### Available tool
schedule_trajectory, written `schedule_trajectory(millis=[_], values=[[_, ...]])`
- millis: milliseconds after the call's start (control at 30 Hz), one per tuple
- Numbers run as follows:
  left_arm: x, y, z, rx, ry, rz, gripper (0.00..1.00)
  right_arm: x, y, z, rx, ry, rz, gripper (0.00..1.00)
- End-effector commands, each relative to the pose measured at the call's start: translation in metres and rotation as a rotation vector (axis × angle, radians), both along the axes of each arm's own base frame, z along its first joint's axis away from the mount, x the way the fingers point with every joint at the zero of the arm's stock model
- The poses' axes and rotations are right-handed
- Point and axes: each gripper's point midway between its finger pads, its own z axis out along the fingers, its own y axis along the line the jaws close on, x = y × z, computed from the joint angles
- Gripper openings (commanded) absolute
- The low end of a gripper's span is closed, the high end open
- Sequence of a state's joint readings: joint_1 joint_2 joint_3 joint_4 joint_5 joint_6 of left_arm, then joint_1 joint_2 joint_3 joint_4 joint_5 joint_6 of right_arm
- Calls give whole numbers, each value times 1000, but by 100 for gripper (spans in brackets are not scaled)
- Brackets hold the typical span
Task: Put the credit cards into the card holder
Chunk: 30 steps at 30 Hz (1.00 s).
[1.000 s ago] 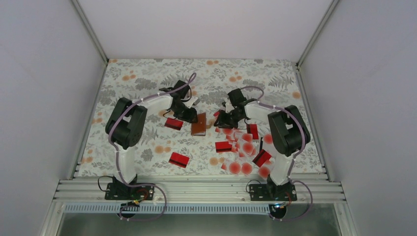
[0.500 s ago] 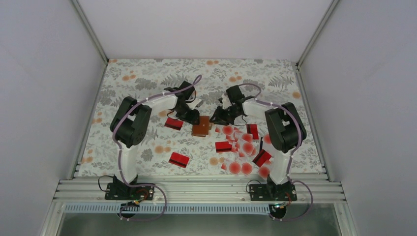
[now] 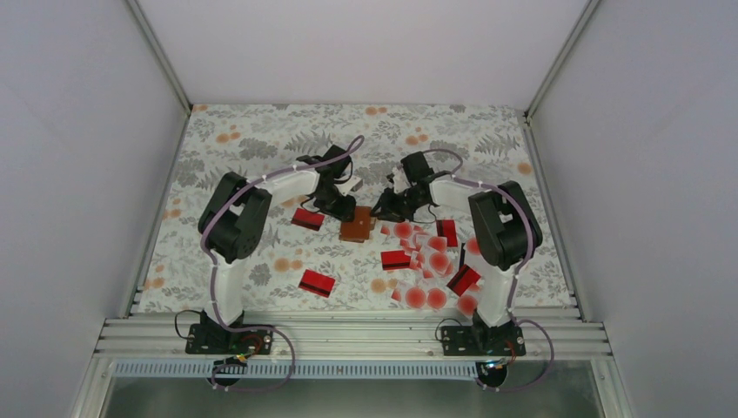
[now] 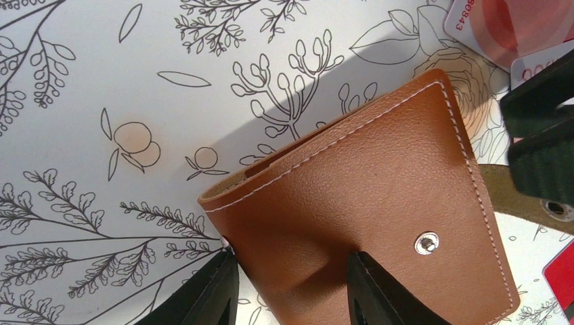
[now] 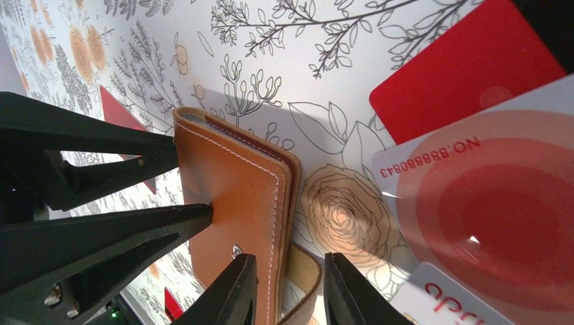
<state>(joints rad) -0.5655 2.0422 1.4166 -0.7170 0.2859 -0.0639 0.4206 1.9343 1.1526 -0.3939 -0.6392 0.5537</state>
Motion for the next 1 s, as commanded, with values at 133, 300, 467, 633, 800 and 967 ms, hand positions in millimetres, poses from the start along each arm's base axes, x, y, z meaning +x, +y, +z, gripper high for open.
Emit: schedule_trajectory(millis=[133, 300, 467, 633, 800, 967], values=[[-18, 16, -34, 135, 50, -4, 39, 3, -31, 24, -7, -82, -75, 27], [-19, 16, -36, 140, 48, -6, 39, -13, -35, 12, -9, -51, -65, 18], [-20, 21, -39, 202, 26, -12, 38, -20, -26, 5, 10, -32, -39, 14], [-20, 25, -42, 248, 12, -15, 38, -20, -11, 4, 25, -28, -10, 13], [-21, 27, -43, 264, 12, -16, 38, -19, 2, 2, 42, -19, 5, 12], [-23, 26, -45, 261, 21, -18, 38, -19, 11, 0, 49, -16, 23, 12]])
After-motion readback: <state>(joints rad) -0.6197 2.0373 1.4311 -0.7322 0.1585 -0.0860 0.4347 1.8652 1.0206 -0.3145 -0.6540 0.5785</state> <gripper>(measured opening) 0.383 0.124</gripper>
